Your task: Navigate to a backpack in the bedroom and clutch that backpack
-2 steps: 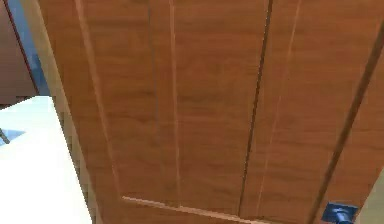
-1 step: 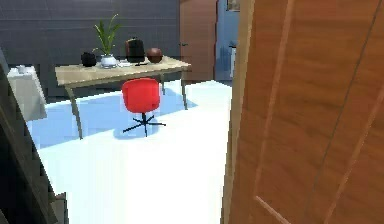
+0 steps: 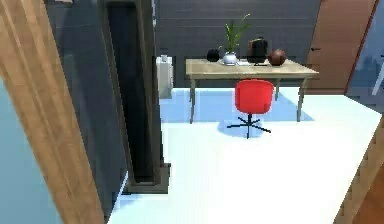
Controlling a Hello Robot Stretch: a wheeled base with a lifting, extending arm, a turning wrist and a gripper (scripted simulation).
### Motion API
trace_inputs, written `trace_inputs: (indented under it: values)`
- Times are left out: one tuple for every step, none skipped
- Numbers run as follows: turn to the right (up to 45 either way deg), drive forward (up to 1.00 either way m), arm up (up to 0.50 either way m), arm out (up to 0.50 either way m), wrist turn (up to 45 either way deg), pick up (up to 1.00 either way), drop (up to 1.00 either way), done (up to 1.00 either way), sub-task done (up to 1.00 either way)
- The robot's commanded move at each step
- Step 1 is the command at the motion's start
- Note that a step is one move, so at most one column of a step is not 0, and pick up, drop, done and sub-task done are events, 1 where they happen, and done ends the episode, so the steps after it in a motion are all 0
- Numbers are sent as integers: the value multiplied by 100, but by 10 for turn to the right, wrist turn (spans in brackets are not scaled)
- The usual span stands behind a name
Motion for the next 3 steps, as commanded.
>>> trace_inputs:
  values:
    - [0,70,0,0,0,0,0,0,0]
    - [450,0,0,0,0,0,0,0,0]
    - [90,0,0,0,0,0,0,0,0]
